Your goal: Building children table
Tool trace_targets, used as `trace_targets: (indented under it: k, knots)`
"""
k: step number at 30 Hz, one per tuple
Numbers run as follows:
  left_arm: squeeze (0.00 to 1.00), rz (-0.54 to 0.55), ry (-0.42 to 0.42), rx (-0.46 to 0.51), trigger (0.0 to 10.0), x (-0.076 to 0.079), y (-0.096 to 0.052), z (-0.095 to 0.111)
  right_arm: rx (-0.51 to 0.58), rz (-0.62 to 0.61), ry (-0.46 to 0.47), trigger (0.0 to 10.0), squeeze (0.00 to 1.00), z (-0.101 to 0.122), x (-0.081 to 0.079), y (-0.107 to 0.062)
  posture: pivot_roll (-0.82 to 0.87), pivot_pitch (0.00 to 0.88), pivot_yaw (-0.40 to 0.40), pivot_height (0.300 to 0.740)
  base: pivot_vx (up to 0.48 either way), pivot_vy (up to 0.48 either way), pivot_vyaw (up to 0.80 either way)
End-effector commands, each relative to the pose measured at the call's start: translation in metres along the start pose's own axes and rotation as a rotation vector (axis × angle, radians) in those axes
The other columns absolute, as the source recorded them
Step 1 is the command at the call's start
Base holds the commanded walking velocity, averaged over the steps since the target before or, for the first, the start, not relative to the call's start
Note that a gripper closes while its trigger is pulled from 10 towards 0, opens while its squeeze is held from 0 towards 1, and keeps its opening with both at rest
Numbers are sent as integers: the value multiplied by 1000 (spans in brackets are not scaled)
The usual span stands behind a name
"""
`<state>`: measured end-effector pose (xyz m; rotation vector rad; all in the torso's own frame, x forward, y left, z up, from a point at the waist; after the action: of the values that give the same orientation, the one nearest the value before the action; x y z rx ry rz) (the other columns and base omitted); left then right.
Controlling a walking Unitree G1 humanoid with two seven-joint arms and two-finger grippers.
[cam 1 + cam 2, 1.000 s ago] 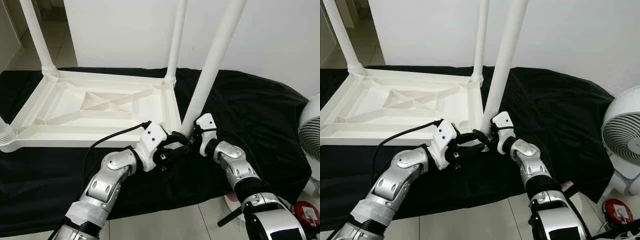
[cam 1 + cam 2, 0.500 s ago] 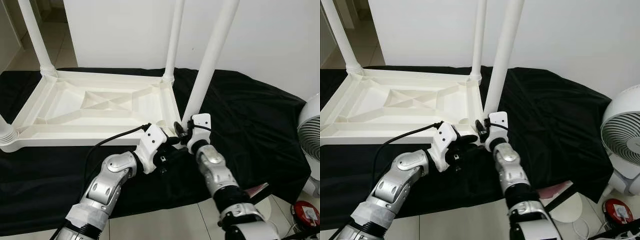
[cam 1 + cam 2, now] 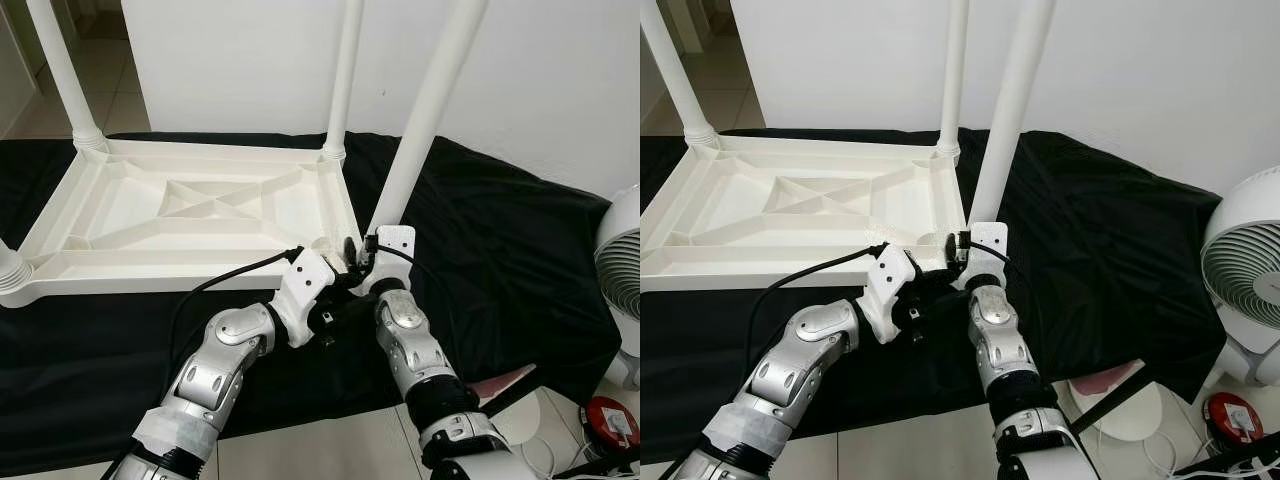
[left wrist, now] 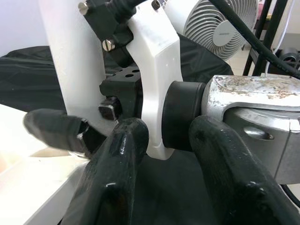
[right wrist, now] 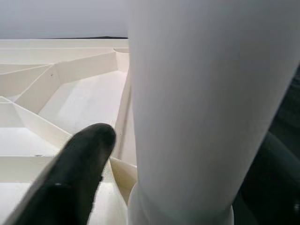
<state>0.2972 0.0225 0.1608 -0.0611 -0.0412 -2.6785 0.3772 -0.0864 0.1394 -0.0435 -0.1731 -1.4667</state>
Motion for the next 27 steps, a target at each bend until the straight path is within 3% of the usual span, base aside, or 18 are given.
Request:
trace_targets:
  k: [1, 4, 5, 8, 15, 16, 23, 27]
  knots:
    - [0, 13, 8, 9, 10000, 2, 1, 2, 2, 5, 9, 10000, 1000, -1, 1, -2, 42, 0, -91, 740, 0, 0, 0]
    - [0, 14, 7, 7, 10000, 3, 0, 0, 18, 0, 4, 10000, 1000, -3, 10, -8, 43, 0, -91, 740, 0, 0, 0]
    - [0, 15, 6, 6, 10000, 3, -1, 0, 19, 6, -10, 10000, 0, -5, 15, -12, 43, 0, -91, 740, 0, 0, 0]
    - [0, 14, 5, 4, 10000, 3, -1, -1, 20, 92, -31, 10000, 0, -14, 25, -25, 37, 0, -90, 740, 0, 0, 0]
    - [0, 4, 7, 3, 10000, 3, 0, 0, 44, 182, -83, 10000, 0, -17, 34, -31, 27, 0, -80, 740, 0, 0, 0]
    - [0, -4, 11, 2, 10000, 3, 2, 0, 53, 247, -104, 10000, 0, -16, 39, -30, 22, 0, -74, 740, 0, 0, 0]
    - [0, -10, 15, 1, 10000, 2, 3, 1, 53, 326, -137, 10000, 0, -14, 43, -21, 20, 0, -64, 740, 0, 0, 0]
    - [0, -12, 21, 0, 10000, 2, 3, 2, 43, 414, -195, 10000, 0, -10, 40, -5, 32, 0, -64, 740, 0, 0, 0]
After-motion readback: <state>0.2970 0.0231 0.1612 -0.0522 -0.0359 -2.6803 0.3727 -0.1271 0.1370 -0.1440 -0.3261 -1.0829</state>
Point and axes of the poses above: a point about 5 cm out from each wrist's last joint towards the gripper, its own y axis pointing out of the wrist towards the gripper, its own z axis along the axis of the wrist's last joint, x = y × z, the point moved 3 cm from there along y, pointing out of the wrist towards the gripper, and after that the axes turned 12 degrees about -y, right-handed, at the moved point
